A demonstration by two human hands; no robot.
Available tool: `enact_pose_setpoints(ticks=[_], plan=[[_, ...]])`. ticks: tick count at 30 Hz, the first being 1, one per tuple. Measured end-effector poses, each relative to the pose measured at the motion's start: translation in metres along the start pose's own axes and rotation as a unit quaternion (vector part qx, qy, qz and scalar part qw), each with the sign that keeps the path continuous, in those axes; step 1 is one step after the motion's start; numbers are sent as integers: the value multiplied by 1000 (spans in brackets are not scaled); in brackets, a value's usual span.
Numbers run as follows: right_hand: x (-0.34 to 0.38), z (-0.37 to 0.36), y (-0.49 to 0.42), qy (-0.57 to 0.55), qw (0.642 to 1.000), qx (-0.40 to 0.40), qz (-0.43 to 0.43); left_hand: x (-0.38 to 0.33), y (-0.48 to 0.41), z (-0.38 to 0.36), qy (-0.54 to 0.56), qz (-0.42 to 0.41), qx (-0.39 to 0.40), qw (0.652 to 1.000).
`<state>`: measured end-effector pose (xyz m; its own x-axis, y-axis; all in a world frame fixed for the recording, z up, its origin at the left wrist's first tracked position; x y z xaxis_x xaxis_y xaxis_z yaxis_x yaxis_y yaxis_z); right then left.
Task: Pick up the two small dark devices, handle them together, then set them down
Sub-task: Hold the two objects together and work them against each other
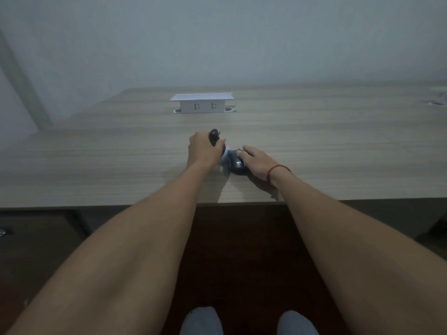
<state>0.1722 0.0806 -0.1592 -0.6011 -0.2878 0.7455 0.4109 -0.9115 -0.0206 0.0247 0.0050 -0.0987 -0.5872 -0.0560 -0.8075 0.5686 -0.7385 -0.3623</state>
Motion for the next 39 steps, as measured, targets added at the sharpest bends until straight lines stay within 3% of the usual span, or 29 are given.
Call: enact_pose_setpoints(ticks=[2, 7, 11, 17, 21, 25, 30, 32, 39], plan=[[1, 0, 2, 0, 1000, 0, 7, -9, 2, 2, 48, 0, -14, 999], [1, 3, 4, 17, 1000, -16, 11, -18, -6, -4, -45, -26, 29, 998], [0, -2, 5, 32, 999, 8, 14, -32, -10, -3, -26, -57, 26, 998], [-4, -4, 5, 57, 998, 13, -6, -22, -14, -11, -95, -46, 64, 992], [-2, -1, 8, 55, 998, 7, -4, -22, -8, -4, -40, -63, 49, 996], [-4, 1, 11, 28, 999, -15, -27, -11, -5, -7, -113, -71, 70, 989], [-2, 7, 16, -29, 998, -48, -18, -26, -7, 9, -11, -85, -1, 996], [-3, 7, 16, -35, 998, -45, -19, -31, -7, 5, 1, -100, 5, 995], [-2, 11, 21, -44, 996, -73, -11, -14, -14, -13, -176, -127, 105, 970]])
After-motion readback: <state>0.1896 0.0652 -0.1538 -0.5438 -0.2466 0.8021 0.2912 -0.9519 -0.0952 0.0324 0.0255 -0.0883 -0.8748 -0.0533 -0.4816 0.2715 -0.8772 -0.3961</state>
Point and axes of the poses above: each hand's wrist, its own y-axis away from the middle knuckle, its own z-axis out of the back of the hand, x = y × z, the point moved 8 cm from there along -y, towards the middle knuckle, and after that the axes turned 1 degree about y, right-handed, at the moved point
